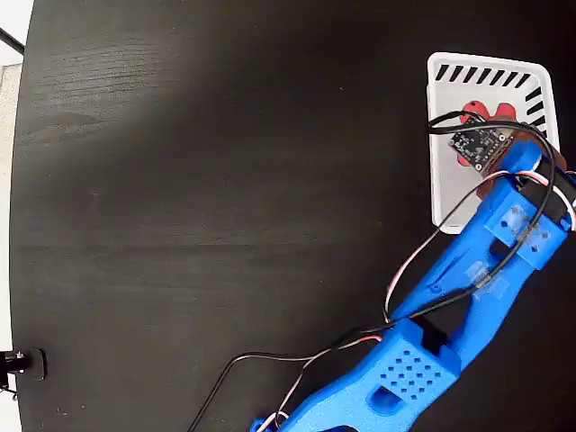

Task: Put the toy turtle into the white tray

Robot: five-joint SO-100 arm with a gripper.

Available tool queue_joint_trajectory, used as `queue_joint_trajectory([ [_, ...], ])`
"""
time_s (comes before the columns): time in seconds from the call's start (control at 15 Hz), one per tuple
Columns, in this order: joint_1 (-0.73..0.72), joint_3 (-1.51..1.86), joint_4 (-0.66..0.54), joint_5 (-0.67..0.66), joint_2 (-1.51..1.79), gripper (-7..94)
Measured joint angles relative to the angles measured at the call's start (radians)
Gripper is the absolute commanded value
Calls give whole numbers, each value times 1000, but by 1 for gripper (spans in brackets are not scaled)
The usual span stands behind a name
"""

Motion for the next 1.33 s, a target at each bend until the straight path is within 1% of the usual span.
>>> queue_joint_trajectory([
  [0.8,15,-12,-12,0,-52,0],
  [0.93,18,-12,-12,0,-52,10],
  [1.07,14,-12,-21,0,-52,30],
  [1.13,15,-12,-28,0,-52,37],
  [1.33,17,-12,-28,0,-52,52],
])
